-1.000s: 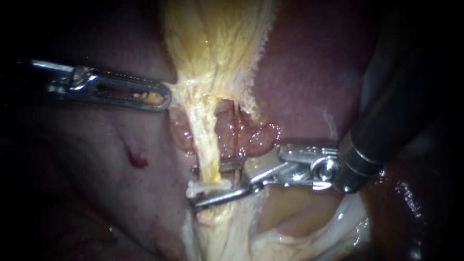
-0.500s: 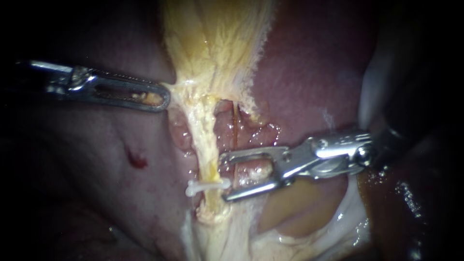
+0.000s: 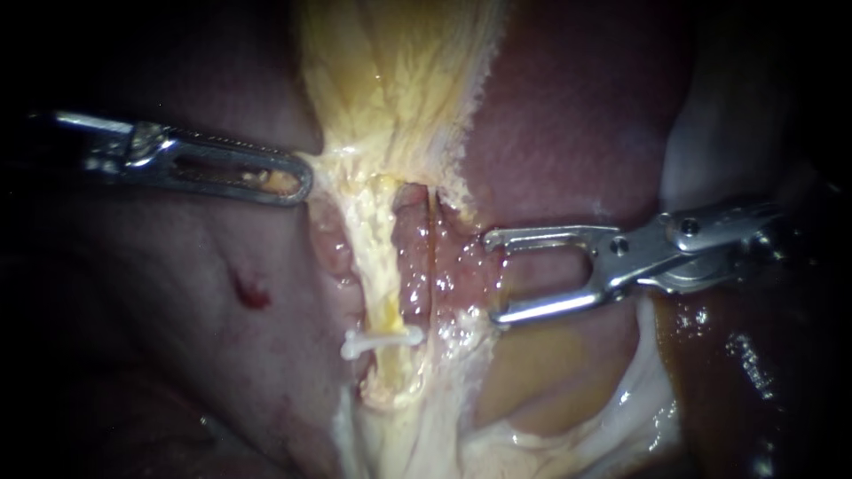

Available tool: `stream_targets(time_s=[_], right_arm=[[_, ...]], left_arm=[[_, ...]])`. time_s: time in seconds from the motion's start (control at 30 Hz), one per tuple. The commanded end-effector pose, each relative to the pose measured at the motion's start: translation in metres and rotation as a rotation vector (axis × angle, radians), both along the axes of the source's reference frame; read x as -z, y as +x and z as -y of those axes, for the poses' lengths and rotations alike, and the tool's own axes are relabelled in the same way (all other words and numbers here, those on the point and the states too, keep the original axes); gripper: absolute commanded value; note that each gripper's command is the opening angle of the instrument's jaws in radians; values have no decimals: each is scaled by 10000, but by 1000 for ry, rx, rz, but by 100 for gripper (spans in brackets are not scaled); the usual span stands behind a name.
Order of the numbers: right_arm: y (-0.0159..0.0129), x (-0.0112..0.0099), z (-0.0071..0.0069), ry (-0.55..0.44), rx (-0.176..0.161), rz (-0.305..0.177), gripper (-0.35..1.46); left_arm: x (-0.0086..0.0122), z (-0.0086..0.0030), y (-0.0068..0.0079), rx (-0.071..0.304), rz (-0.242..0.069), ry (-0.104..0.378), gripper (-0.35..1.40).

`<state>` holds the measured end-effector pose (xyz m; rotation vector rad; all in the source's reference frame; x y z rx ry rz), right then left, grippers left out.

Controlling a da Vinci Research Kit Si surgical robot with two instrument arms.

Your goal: Going back first clip left tube

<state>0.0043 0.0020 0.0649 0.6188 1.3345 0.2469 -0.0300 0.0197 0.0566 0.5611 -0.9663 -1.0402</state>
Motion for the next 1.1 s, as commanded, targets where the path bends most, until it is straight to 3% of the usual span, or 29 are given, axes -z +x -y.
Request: stream_targets(time_s=[0.03,0.33,0.67,1.1], right_arm=[[0,0,0,0,2,0,50],[-3,1,1,0,7,-2,50],[-8,3,1,1,10,-1,50],[-9,4,0,2,13,-2,50]], left_arm=[[-2,1,-1,1,-2,-1,-35],[-21,14,-24,-3,-2,-9,-35],[-44,20,-47,-23,1,-8,-35],[-46,22,-50,-25,-2,-8,-35]])
